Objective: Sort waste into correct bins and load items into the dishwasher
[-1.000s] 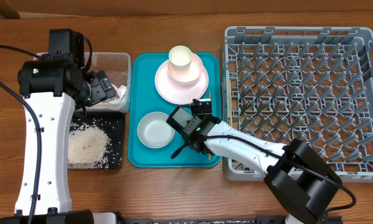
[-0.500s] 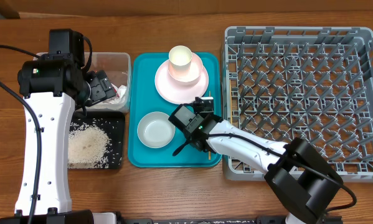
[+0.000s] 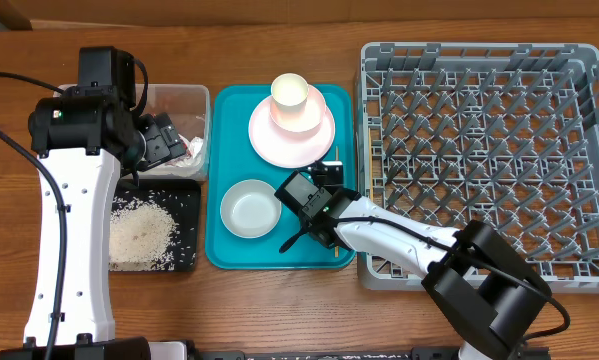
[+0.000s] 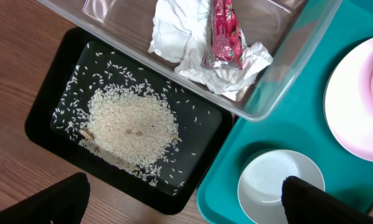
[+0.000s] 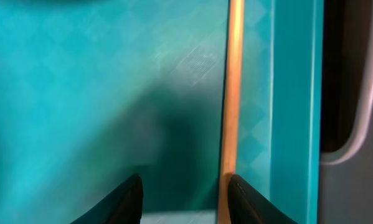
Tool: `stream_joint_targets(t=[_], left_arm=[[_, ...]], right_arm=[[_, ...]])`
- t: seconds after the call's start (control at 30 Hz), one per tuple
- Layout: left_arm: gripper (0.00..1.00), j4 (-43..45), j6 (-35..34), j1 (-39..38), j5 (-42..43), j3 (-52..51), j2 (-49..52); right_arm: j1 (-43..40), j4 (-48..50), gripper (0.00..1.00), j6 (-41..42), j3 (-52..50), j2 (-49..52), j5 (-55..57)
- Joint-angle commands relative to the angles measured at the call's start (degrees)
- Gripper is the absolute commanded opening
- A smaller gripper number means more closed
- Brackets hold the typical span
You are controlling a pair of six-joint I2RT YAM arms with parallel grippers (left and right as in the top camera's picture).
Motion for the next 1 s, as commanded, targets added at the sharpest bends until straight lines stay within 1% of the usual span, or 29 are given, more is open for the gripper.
stream_joint_targets(t=[0.0,0.5,0.63,0.83,0.97], left_arm=[[1.00,0.1,-0.2,0.0,-0.4,0.5,0.1],[1.00,0.1,-0.2,0.0,-0.4,0.5,0.1],[1.00,0.1,-0.2,0.0,-0.4,0.5,0.1],[1.00,0.1,-0.2,0.0,-0.4,0.5,0.1],[1.00,0.1,-0.2,0.0,-0.4,0.5,0.1]], right_arm=[[-0.2,0.3,0.46,0.1,-0.2,0.1,-2.1],[-0.2,0.4,0.47,0.2,-0.2,0.1,-2.1],[-0.2,0.4,0.47,0.3,-0.2,0.1,1.2],[-1.0,0.4,0.47,5.1,-0.3,0.1,2.4],[-1.0,0.9,0.47,6.1,-0.3,0.1,2.3]])
